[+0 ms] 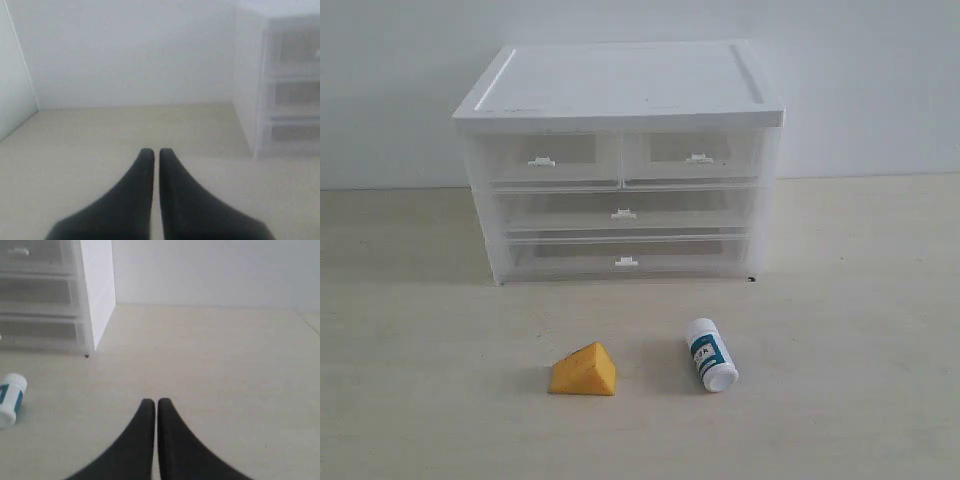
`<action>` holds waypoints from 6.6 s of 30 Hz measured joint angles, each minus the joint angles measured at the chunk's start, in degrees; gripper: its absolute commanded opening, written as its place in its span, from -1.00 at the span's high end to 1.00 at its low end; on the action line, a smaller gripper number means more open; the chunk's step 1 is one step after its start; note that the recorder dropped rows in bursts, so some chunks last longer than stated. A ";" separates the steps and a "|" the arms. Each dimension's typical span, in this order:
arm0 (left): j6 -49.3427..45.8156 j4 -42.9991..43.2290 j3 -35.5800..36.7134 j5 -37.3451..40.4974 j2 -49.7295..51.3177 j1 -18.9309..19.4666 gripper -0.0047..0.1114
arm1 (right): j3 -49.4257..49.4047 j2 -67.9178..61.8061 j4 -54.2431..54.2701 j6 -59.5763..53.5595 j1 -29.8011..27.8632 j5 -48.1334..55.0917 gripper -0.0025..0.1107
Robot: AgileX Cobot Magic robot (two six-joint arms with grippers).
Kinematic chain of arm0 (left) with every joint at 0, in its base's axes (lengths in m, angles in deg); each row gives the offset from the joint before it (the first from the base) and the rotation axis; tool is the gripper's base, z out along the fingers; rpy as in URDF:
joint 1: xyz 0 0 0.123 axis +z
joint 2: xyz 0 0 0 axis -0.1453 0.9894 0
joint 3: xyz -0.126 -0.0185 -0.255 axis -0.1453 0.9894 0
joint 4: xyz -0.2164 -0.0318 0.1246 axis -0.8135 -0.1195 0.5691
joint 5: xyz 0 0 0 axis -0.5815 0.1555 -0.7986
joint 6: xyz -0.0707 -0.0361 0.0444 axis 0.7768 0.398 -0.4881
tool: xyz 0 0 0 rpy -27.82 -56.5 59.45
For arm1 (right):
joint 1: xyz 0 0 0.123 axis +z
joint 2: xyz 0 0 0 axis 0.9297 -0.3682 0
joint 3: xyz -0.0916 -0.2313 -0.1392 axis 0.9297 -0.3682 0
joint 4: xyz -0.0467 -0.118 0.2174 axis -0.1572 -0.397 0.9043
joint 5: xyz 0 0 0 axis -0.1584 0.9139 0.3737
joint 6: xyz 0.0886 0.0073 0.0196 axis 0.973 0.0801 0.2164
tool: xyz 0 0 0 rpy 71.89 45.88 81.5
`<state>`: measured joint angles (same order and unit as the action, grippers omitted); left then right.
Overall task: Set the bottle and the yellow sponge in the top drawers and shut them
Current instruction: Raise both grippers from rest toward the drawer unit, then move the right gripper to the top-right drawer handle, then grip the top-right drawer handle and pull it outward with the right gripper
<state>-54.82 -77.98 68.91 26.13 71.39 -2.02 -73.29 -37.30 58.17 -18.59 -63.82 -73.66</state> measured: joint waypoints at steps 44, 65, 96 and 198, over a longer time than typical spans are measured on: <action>102.75 71.37 -29.52 -49.67 32.04 0.00 0.85 | 25.56 -7.47 -1.42 25.91 0.00 -28.48 0.96; 97.34 57.81 -41.97 -75.86 98.32 0.00 0.85 | 31.89 -57.01 -1.65 28.37 0.00 -23.80 0.96; 100.36 68.80 -65.81 -75.88 119.74 -3.48 0.85 | 45.73 -94.82 -50.65 89.21 3.40 -59.40 0.02; 97.56 66.74 -65.81 -78.31 119.74 -3.48 0.85 | 63.92 -108.58 -57.54 105.41 7.88 -53.83 0.27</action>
<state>42.74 -11.23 3.09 -52.18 191.13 -5.50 -9.37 -145.87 0.63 86.82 -55.94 -127.48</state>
